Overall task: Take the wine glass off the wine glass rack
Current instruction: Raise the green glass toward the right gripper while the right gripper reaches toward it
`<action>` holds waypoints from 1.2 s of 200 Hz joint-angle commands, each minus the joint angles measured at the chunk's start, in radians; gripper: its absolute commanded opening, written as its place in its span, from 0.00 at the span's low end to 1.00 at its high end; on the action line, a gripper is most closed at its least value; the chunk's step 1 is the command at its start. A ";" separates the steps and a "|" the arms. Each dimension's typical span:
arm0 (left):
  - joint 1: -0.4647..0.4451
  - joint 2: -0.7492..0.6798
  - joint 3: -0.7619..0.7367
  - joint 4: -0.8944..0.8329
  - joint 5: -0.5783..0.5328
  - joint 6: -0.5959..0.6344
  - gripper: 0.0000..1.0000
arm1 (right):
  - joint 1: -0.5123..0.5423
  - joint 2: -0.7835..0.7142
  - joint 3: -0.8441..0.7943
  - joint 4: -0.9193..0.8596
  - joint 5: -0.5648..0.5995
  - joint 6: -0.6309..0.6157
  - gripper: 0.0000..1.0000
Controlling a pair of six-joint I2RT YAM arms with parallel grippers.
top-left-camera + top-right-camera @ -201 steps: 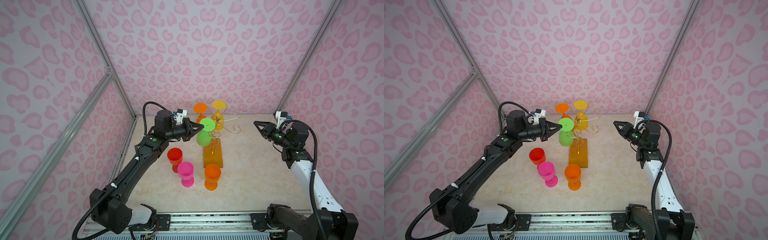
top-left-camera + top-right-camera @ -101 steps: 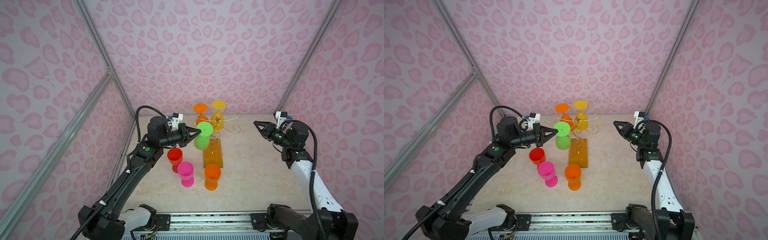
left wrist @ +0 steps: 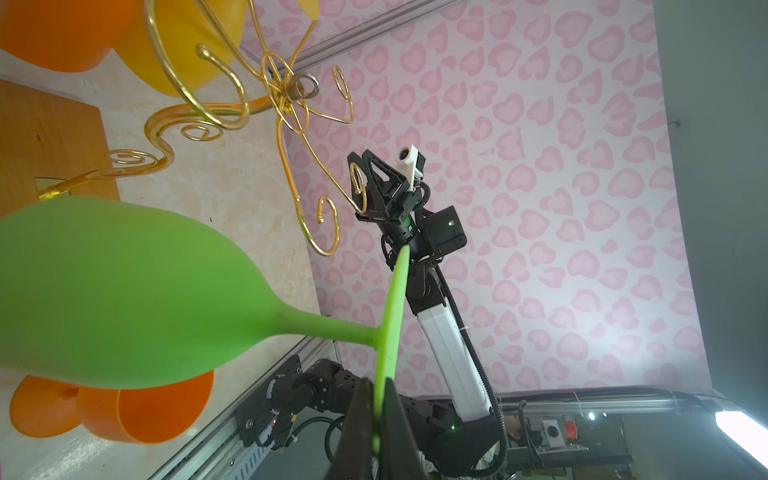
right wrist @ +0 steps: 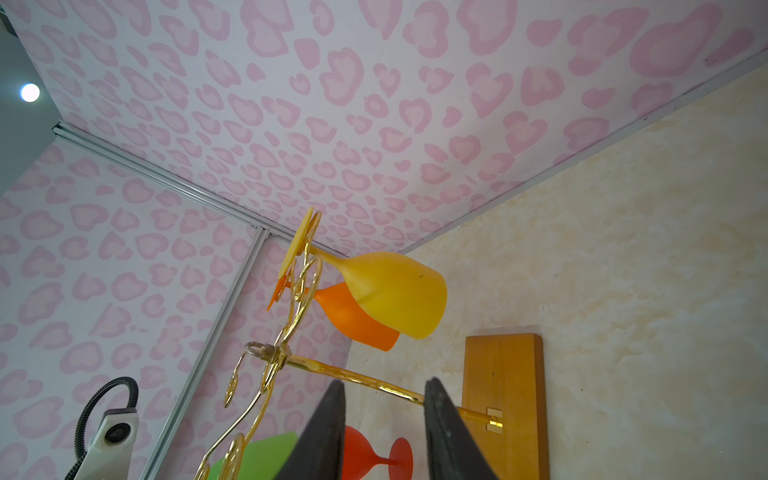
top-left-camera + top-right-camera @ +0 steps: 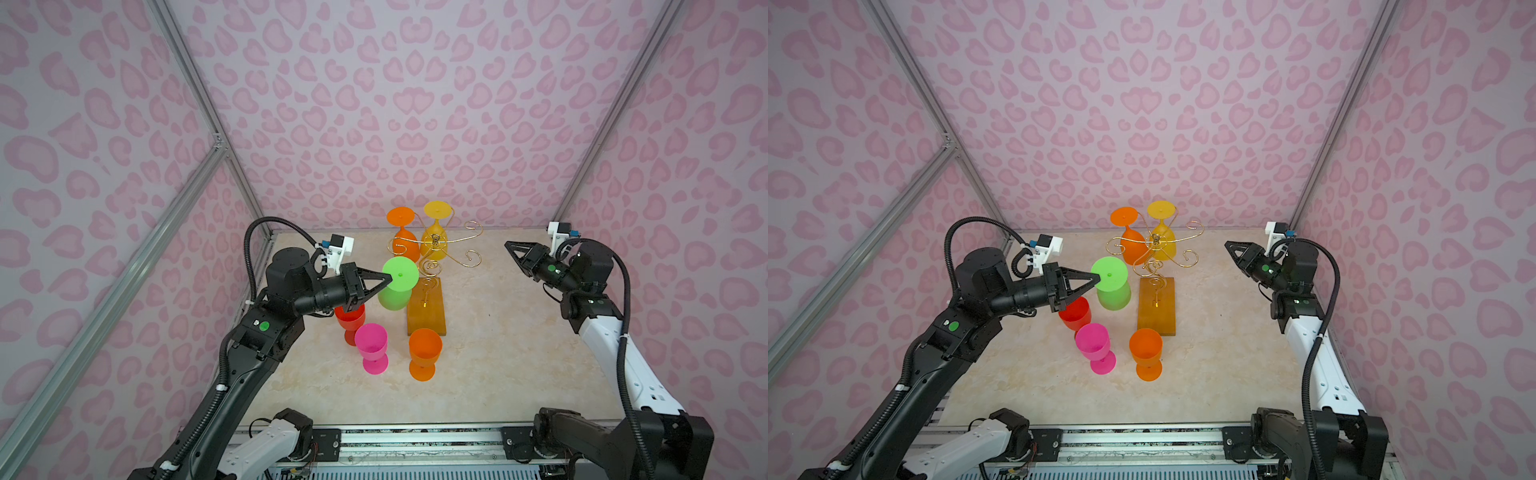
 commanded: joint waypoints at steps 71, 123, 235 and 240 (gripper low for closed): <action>0.047 -0.017 0.282 -0.076 0.108 0.173 0.04 | 0.040 -0.021 0.054 0.028 0.038 -0.021 0.33; 0.050 0.061 0.313 0.180 0.115 0.082 0.04 | 0.079 -0.043 0.067 0.119 0.028 -0.030 0.32; 0.024 0.259 0.091 1.173 0.090 -0.488 0.04 | 0.209 0.105 0.079 0.795 -0.030 0.265 0.36; 0.022 0.270 0.083 1.206 0.085 -0.509 0.04 | 0.217 0.117 0.081 0.819 -0.032 0.277 0.36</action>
